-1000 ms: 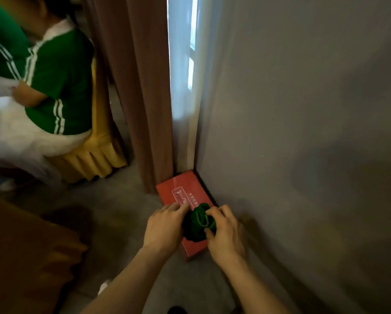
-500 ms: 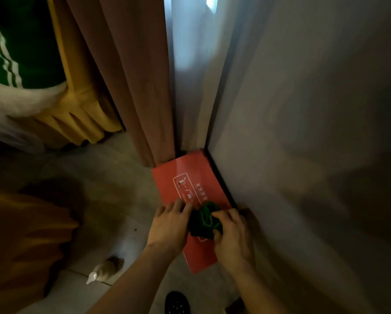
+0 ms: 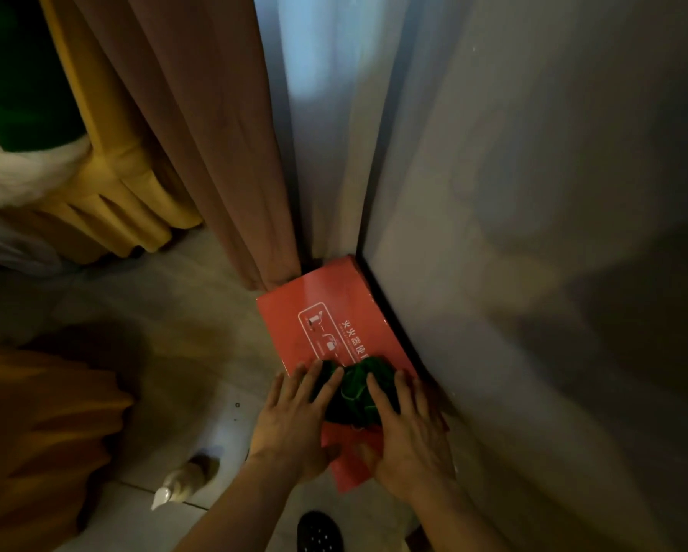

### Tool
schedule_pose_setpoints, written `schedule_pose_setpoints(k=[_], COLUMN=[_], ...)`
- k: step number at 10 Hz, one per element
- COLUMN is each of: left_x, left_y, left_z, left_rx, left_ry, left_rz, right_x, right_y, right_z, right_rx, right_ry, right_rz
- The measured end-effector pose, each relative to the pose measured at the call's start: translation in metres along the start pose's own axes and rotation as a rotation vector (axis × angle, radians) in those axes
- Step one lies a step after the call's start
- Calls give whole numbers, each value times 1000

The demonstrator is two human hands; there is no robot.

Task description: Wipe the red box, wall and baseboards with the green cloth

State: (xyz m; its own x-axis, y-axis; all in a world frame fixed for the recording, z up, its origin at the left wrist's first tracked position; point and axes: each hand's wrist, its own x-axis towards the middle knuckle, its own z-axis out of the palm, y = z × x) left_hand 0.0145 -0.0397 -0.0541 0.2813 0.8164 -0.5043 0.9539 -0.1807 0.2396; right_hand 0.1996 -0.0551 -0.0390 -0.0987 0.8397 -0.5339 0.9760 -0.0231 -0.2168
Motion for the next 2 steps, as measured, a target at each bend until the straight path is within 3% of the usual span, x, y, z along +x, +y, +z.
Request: schedule_pose_setpoints(k=[2], left_x=[-30], left_y=[-5], left_z=[-25], left_rx=[14], left_ry=[43], left_rz=[-17], right_x=[-23], right_y=[-15], right_z=[-21], right_rx=[-11], right_ry=[17], right_rz=[40])
